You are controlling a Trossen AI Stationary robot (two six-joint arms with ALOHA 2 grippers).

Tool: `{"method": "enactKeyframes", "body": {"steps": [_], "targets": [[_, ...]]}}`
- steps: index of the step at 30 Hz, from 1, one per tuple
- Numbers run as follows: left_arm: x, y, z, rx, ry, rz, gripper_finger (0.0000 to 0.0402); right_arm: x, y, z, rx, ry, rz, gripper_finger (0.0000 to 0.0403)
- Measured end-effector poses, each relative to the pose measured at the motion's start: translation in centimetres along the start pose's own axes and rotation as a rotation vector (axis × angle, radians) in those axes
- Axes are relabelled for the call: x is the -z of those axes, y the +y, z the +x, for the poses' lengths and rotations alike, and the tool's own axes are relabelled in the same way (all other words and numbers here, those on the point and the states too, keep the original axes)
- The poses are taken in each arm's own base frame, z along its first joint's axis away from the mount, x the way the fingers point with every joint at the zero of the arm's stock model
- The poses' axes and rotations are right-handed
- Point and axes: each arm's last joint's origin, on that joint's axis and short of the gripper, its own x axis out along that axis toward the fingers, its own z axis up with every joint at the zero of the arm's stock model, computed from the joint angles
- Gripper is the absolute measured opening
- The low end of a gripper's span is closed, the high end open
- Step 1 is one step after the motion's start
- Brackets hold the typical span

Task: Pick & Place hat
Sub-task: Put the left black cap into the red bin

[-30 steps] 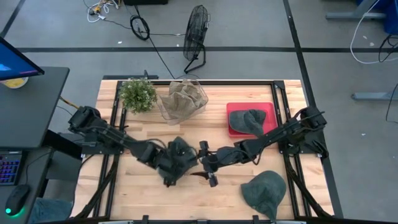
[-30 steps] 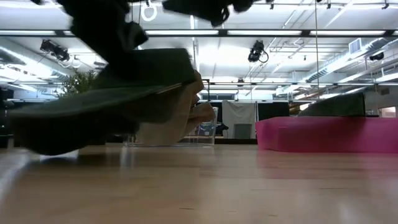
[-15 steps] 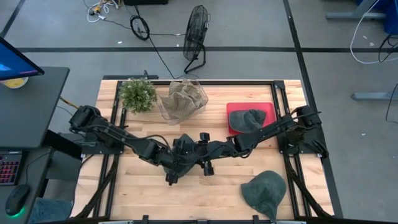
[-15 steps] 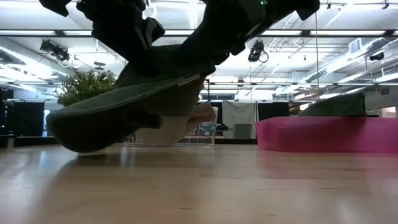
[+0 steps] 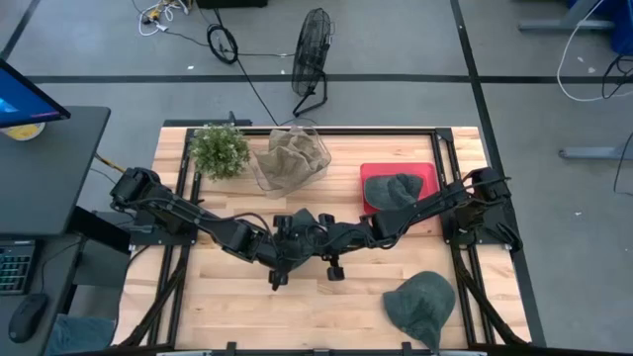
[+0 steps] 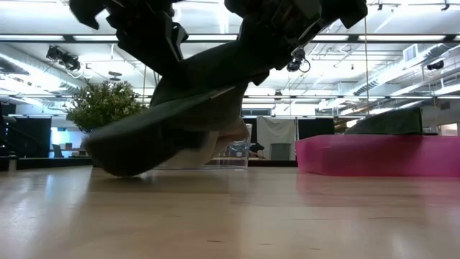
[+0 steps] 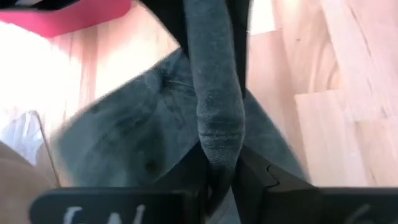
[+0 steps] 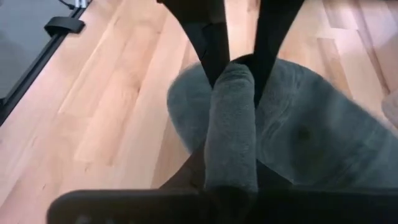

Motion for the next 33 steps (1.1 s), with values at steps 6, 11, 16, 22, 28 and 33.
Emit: {"method": "enactKeyframes", "body": {"steps": [6, 11, 16, 22, 28, 33], "targets": [[0.0, 0.1, 0.0, -0.015, 0.000, -0.033, 0.0115, 0.2, -0.1, 0.0, 0.052, 0.017, 0.026, 0.0026], [0.0, -0.2, -0.1, -0.029, -0.005, -0.040, 0.0153, 0.5, 0.2, -0.3, 0.053, 0.059, 0.028, 0.0011], [0.1, -0.6, -0.5, -0.097, -0.024, -0.020, 0.0179, 1.2, 0.7, -1.5, 0.126, 0.159, 0.049, 0.0013], [0.1, -1.1, -0.9, -0.142, -0.041, -0.018, 0.0188, 1.0, 1.4, -5.7, 0.327, 0.230, 0.050, 0.0013], [0.1, -1.0, -0.9, -0.142, -0.042, -0.062, 0.0188, -0.3, 1.6, -13.1, 0.495, 0.172, 0.043, 0.0013], [0.2, -1.0, -0.9, -0.141, -0.041, -0.062, 0.0188, 0.5, 0.9, -18.7, 0.601, 0.190, 0.061, 0.0013]]}}
